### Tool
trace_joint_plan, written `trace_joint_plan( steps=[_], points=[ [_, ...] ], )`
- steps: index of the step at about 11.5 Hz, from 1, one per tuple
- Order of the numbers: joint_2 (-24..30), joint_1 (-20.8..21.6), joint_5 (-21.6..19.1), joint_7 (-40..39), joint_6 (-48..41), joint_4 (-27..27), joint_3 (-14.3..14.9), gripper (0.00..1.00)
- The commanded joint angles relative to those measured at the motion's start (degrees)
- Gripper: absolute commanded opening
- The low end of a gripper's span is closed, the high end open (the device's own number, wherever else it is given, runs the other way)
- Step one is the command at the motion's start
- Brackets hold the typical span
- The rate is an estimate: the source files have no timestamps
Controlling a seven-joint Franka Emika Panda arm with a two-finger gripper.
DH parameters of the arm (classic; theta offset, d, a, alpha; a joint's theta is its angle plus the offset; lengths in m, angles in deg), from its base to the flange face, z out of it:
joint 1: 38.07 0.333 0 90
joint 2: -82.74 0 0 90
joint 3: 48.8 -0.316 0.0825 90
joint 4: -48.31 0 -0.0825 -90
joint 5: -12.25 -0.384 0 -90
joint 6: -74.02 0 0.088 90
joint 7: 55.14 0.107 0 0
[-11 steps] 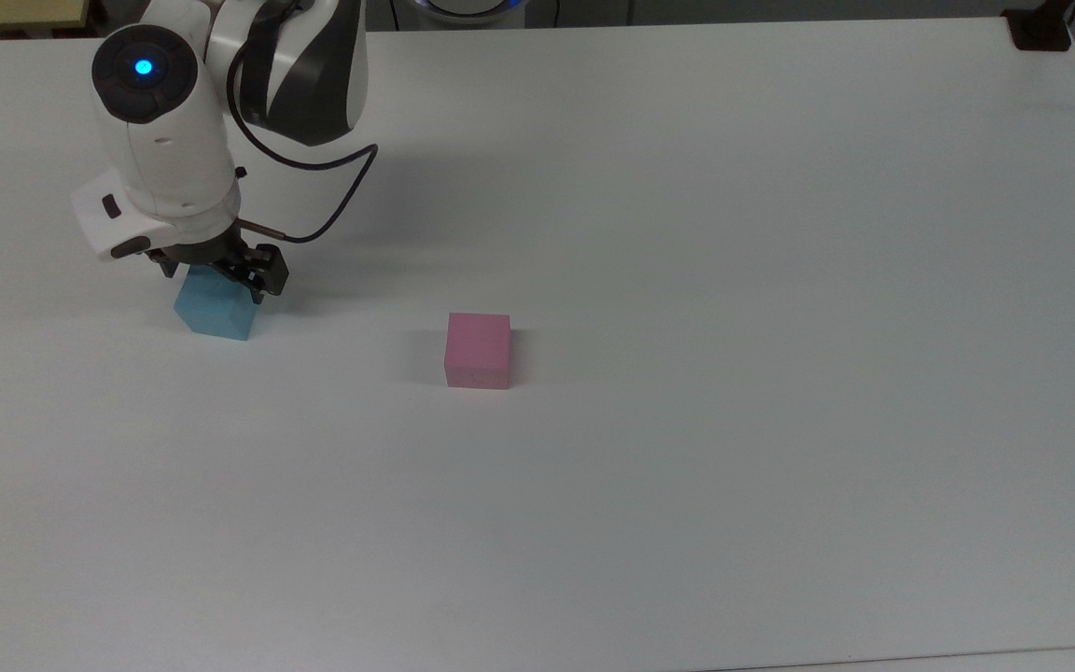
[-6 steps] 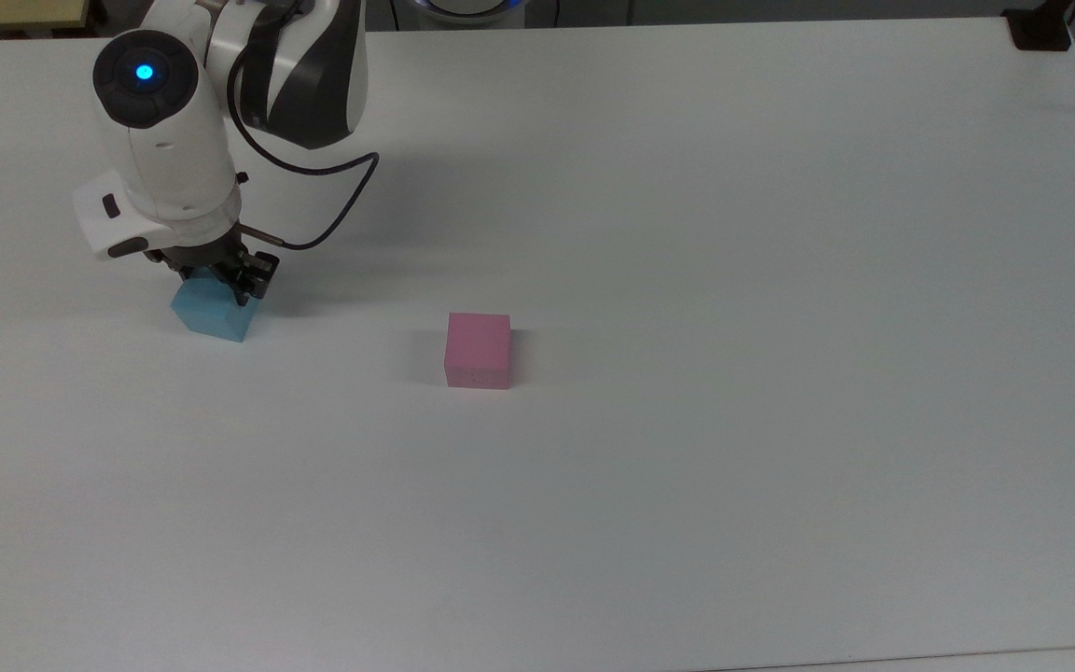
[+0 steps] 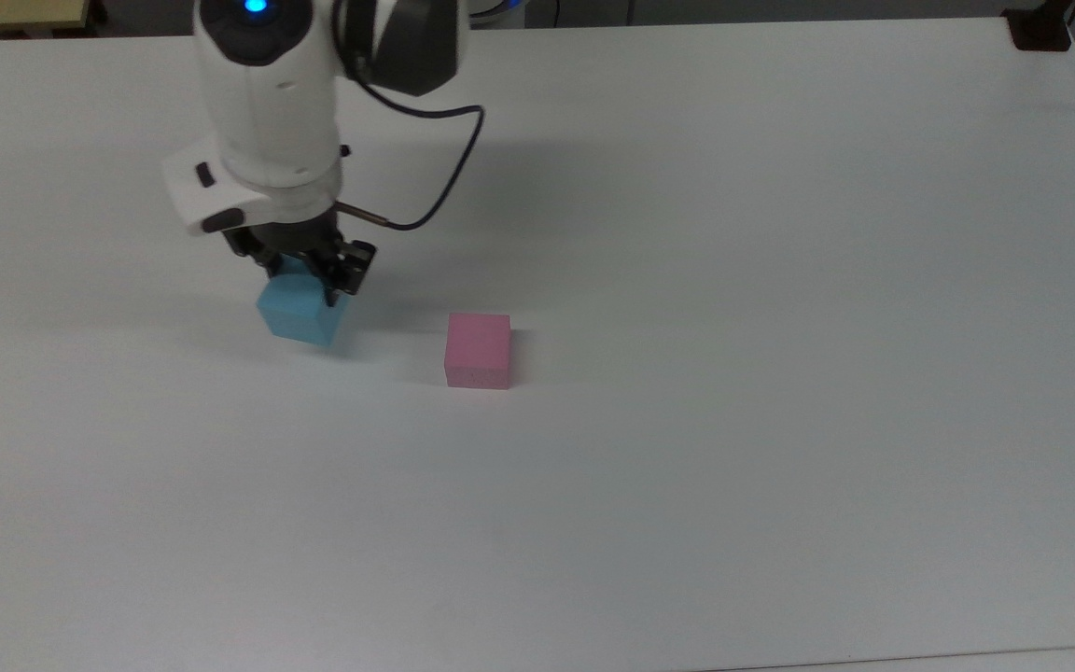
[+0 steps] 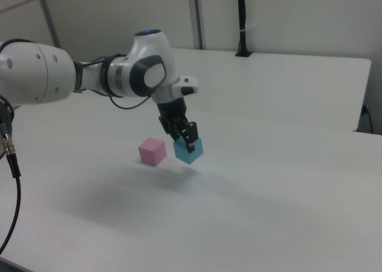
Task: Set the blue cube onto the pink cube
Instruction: 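Lift the light-blue cube and carry it over the pink cube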
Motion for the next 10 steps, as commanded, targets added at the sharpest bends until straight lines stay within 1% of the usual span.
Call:
trace_joint_plan(
  steps=[1, 3, 6, 7, 9, 10],
  points=[
    [0.32, 0.02, 1.19, 4.89, -3.37, -2.28, -4.77, 0.58],
    [-0.03, 0.89, 1.02, 7.27, -3.47, -2.82, -6.80, 0.58],
    [-0.56, 1.16, 1.46, 9.56, -3.47, -2.82, -11.01, 0.58],
    [-1.00, 1.16, 1.46, 10.09, -3.47, -2.73, -11.81, 0.58],
    [-1.96, 1.33, 2.86, 11.76, -3.29, -2.73, -12.86, 0.58],
    [-2.23, 1.77, 3.39, 12.55, -3.03, -2.73, -12.96, 0.61]
  ],
)
